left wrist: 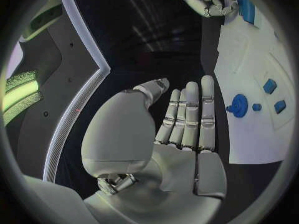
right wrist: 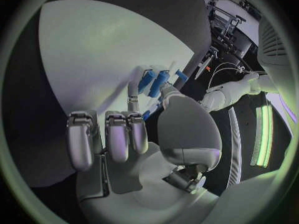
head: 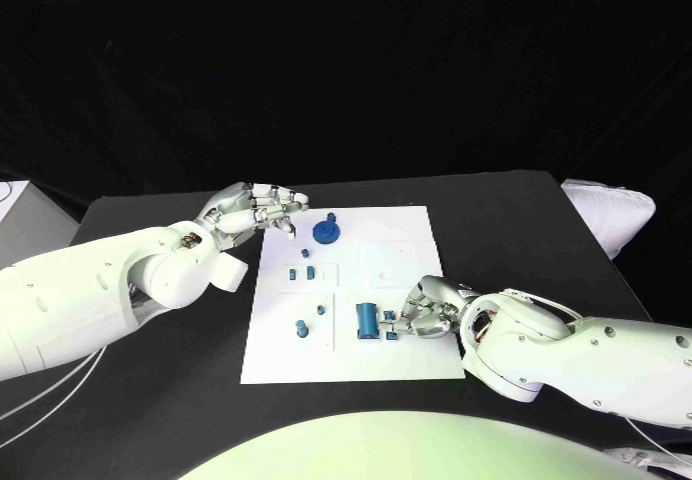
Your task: Assemble the parts on the task board
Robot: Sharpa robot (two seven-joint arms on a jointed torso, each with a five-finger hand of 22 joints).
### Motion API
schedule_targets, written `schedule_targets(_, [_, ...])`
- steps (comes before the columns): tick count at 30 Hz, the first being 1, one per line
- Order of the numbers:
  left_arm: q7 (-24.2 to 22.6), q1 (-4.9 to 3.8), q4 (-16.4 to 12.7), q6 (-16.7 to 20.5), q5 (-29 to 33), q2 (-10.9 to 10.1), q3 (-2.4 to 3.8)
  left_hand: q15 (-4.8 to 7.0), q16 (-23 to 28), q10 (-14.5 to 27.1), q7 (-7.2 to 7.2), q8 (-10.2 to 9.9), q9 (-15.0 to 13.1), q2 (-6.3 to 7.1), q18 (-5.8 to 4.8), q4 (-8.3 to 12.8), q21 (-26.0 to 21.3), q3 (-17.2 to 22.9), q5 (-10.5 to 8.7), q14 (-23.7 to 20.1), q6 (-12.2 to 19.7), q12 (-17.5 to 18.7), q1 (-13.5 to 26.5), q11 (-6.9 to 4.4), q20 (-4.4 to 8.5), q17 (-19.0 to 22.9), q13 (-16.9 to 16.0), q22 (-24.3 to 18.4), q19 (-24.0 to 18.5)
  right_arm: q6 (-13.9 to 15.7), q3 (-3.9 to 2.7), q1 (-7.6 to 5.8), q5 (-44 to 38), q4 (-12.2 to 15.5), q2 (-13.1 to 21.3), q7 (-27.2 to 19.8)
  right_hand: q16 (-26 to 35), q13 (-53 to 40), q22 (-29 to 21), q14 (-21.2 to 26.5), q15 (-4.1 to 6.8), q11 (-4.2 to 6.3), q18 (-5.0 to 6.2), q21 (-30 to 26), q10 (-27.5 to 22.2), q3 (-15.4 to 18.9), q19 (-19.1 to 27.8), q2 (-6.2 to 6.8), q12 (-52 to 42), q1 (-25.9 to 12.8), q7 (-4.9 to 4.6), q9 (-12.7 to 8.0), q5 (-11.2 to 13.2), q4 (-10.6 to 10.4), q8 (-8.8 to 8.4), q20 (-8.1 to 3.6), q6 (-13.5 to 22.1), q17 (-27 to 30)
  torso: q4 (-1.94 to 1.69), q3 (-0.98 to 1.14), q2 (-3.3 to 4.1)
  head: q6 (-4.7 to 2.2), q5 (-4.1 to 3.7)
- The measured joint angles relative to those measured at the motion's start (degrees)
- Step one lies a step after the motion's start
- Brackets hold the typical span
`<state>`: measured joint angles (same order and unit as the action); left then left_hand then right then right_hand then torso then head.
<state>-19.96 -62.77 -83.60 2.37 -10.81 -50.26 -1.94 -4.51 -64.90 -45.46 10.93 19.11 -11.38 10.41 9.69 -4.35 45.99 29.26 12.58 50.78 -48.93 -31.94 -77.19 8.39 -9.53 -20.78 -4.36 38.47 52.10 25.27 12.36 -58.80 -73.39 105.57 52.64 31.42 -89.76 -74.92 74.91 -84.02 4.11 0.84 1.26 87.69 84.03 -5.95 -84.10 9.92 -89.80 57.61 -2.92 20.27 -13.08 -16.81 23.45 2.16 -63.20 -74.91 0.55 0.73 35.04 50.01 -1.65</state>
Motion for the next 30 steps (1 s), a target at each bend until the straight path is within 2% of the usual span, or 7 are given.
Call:
schedule_targets(1, [0.01,0.0,0.01,0.0,0.0,-0.01,0.0,0.0,0.0,0.0,0.0,0.0,0.0,0.0,0.0,0.0,0.0,0.0,0.0,0.0,0.0,0.0,0.0,0.0,0.0,0.0,0.0,0.0,0.0,-0.09,0.0,0.0,0.05,0.06,0.2,-0.28,0.0,0.0,0.0,0.0,0.0,0.0,0.0,0.0,0.0,1.1,0.0,-0.64,0.0,0.28,0.0,-0.03,0.0,-0.01,0.04,0.0,0.0,0.0,0.01,0.01,0.01,0.0,0.02])
schedule_targets(8, [0.07,0.0,0.11,0.0,-0.05,-0.01,0.0,0.0,0.0,0.0,0.0,0.0,0.0,0.0,0.0,0.0,0.0,0.0,0.0,0.0,0.0,0.0,0.0,0.0,0.0,0.0,0.05,0.0,0.0,-0.44,0.0,0.01,0.3,0.27,0.99,-1.47,0.0,0.0,0.0,0.0,0.0,0.0,0.0,0.0,0.0,3.37,0.0,-2.09,0.0,-0.14,0.0,-0.08,0.45,-0.06,0.04,0.0,0.0,0.0,0.02,0.07,0.01,0.0,0.41])
schedule_targets(13, [0.16,0.0,0.17,0.01,-0.16,-0.01,-0.01,0.0,0.0,0.0,0.0,0.0,0.0,0.0,0.0,0.0,0.0,0.0,0.0,0.0,0.0,0.0,0.0,0.0,0.0,0.0,0.05,0.0,0.0,-1.09,0.0,0.02,0.37,0.39,1.41,-2.01,0.0,0.0,0.0,0.0,0.0,0.0,0.0,0.0,0.0,4.51,0.0,-3.07,0.0,1.15,0.0,-0.2,0.42,0.12,0.27,0.0,0.0,0.0,0.04,0.07,0.02,0.0,0.57])
schedule_targets(19, [0.28,0.01,0.25,0.03,-0.36,0.0,-0.03,0.0,0.0,0.0,0.0,0.21,-0.01,0.0,0.0,0.0,0.0,0.0,0.0,0.0,0.0,0.0,0.0,0.0,0.0,0.0,0.05,0.0,0.0,-2.18,0.0,0.11,-0.01,0.48,1.81,-2.62,0.0,0.01,0.0,0.0,0.0,0.0,0.0,0.0,0.0,5.63,0.0,-2.91,0.0,6.9,0.0,-0.47,0.2,0.29,0.27,0.0,0.0,0.0,0.02,0.07,0.03,0.0,0.51])
schedule_targets(29, [0.43,0.03,0.29,0.04,-0.58,0.01,-0.05,0.0,0.0,0.0,0.0,0.21,-0.01,0.0,0.0,0.0,0.0,0.0,0.0,0.0,0.0,0.0,0.0,0.0,0.0,0.0,0.05,0.01,0.0,-3.43,0.0,0.17,-0.96,0.59,1.86,-3.23,0.0,0.01,0.04,0.0,0.0,0.0,0.0,0.0,0.0,5.79,0.0,-2.84,0.0,7.87,-0.17,-0.53,0.45,0.44,0.27,0.0,0.18,0.0,-0.02,-0.01,0.03,0.0,0.3])
schedule_targets(30, [0.44,0.04,0.29,0.04,-0.59,0.01,-0.05,0.0,0.0,0.0,0.0,0.21,-0.01,0.0,0.0,0.0,0.0,0.0,0.0,0.0,0.0,0.0,0.0,0.0,0.0,0.0,0.04,0.01,0.0,-3.48,0.0,0.17,-1.04,0.58,1.86,-3.24,0.0,0.01,0.04,0.0,0.0,0.0,0.0,0.0,0.0,5.79,0.0,-3.25,0.0,8.27,-0.17,-0.57,0.45,0.44,0.27,0.0,0.18,0.0,-0.02,-0.03,0.03,0.0,0.3])
